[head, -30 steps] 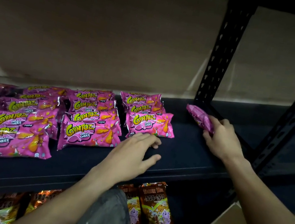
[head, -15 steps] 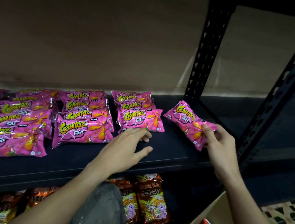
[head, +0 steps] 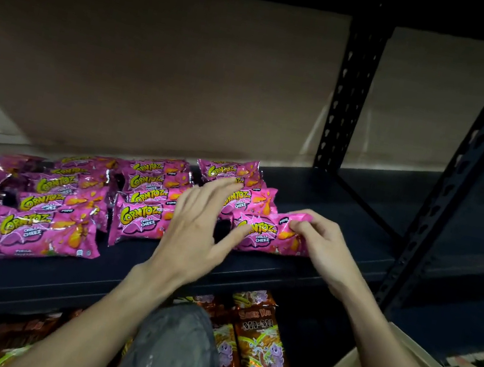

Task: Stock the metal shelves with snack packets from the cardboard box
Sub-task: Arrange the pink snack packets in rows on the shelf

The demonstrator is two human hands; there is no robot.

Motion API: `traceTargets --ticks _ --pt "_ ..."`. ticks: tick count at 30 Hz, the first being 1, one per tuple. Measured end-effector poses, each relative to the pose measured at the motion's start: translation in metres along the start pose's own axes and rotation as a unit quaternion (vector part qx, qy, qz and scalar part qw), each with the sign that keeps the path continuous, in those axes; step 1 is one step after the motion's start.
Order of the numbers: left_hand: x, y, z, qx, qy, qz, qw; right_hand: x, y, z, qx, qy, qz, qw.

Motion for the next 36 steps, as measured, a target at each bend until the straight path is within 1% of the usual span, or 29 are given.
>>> traceTargets --ticks 2,3,5,7,9,12,15,19,24,27,32,36 --pt "0.010 -0.002 -0.009 0.015 -0.087 -0.087 0.992 0.011 -0.001 -0.005 0.006 -0.022 -0.010 1.000" --pt "0.013 -0.005 -0.013 0.018 -0.117 -0.113 0.987 0.016 -0.001 -0.007 0.012 -0.030 -0.023 0.999" --pt "0.014 -0.013 -0.020 0.011 -0.151 -0.135 0.979 0.021 0.000 -0.009 0.022 -0.040 -0.054 0.997" --pt "0.014 -0.020 -0.026 0.003 -0.168 -0.138 0.976 0.024 0.001 -0.010 0.023 -0.053 -0.074 0.996" --pt "0.012 -0.025 -0.030 -0.008 -0.167 -0.123 0.978 0.023 0.002 -0.014 0.010 -0.053 -0.077 0.996" --pt "0.010 -0.032 -0.034 -0.038 -0.161 -0.103 0.981 0.020 0.000 -0.019 -0.020 -0.037 -0.054 0.998" --pt "0.012 -0.035 -0.035 -0.046 -0.154 -0.110 0.981 0.018 0.000 -0.025 -0.030 -0.017 -0.044 0.998" --pt "0.015 -0.036 -0.038 -0.036 -0.153 -0.140 0.978 0.015 0.007 -0.034 -0.029 0.013 -0.032 0.999" --pt "0.020 -0.040 -0.037 -0.031 -0.175 -0.171 0.969 0.014 0.011 -0.042 -0.016 0.034 -0.024 0.999" --pt "0.020 -0.042 -0.036 -0.029 -0.170 -0.184 0.968 0.014 0.013 -0.045 -0.010 0.041 -0.012 0.999" --pt "0.020 -0.041 -0.035 -0.025 -0.168 -0.176 0.969 0.009 0.018 -0.045 -0.003 0.048 0.001 0.999" --pt "0.019 -0.042 -0.032 -0.027 -0.164 -0.177 0.970 0.012 0.021 -0.044 0.008 0.038 -0.006 0.999"
Point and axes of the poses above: each hand's wrist, its own z-axis away from the middle knuckle, its own x-axis out of the palm, y = z × x, the point moved 10 cm from there along -z, towards the middle knuckle, and after that the axes turned 3 degrees about z, right-handed, at the moved point
